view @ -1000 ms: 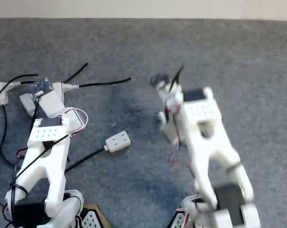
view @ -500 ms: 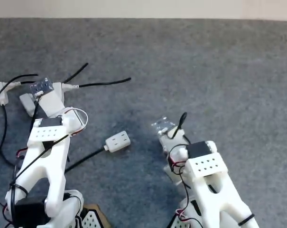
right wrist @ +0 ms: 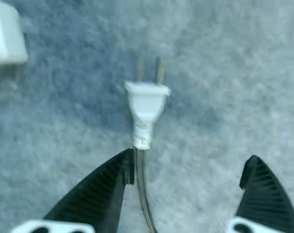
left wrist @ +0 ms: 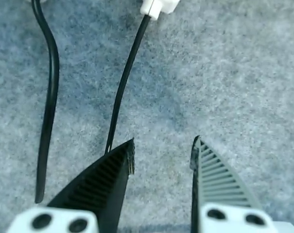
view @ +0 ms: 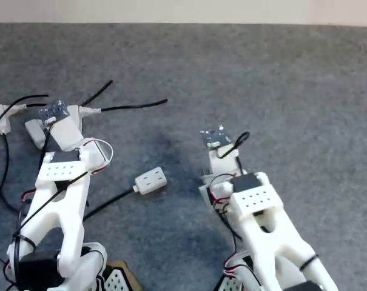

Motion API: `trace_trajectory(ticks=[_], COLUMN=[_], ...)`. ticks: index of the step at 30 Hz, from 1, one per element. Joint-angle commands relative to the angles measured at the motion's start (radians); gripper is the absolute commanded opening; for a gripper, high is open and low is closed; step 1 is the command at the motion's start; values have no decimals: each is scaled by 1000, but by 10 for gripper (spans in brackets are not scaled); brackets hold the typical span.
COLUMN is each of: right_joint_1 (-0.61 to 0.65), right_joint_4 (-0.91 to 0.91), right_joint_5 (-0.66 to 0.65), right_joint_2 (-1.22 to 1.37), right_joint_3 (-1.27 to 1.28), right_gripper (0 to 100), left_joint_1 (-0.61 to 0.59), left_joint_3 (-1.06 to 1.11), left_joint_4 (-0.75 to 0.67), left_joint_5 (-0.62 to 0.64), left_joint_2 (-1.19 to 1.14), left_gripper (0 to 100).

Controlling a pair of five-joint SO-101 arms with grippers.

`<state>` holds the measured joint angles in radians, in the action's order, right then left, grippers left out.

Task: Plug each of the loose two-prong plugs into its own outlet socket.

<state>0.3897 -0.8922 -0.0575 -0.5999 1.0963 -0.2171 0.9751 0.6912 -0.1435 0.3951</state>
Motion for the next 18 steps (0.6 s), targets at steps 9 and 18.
trace_trajectory(ticks=[9,18], right_joint_1=[102,111], right_joint_4=[168,229], right_joint_5=[178,193], right_joint_2=[134,271], right_joint_3=[-47,-47], right_gripper=[222,123], left_joint_1=[25,25], left_joint_3=[-2,-2], left_joint_4=[-17,-15], left_joint_5=[9,9], left_joint_2=[33,33], left_gripper=[203,203])
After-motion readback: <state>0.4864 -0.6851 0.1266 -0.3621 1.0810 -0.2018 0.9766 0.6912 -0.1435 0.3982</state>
